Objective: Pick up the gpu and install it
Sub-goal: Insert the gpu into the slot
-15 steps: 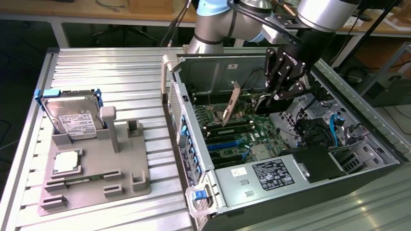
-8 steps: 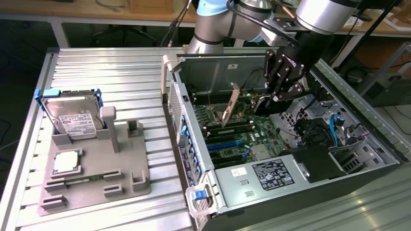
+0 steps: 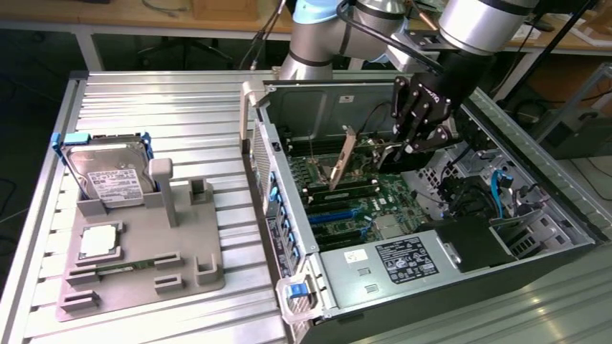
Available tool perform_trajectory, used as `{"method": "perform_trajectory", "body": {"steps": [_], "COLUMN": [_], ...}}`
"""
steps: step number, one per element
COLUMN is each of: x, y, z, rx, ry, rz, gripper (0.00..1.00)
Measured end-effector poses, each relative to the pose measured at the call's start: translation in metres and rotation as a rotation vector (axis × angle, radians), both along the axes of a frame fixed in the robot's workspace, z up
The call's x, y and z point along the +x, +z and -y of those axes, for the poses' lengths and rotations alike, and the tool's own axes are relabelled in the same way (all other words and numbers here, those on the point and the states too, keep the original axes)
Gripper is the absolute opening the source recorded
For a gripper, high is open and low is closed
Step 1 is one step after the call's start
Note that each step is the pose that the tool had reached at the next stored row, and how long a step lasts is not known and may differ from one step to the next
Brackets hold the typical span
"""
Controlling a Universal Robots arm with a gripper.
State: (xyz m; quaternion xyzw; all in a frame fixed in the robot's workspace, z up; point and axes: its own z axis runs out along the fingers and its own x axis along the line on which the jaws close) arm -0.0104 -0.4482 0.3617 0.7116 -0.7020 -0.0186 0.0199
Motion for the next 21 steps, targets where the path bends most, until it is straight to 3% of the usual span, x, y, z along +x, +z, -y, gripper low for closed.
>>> {"method": "perform_trajectory", "body": {"steps": [21], "x": [0.0001], "y": [-0.0085], "z": [0.0000], "rx": [0.0000], "ry": [0.000], "rz": [0.0003], "gripper": [0.27]}}
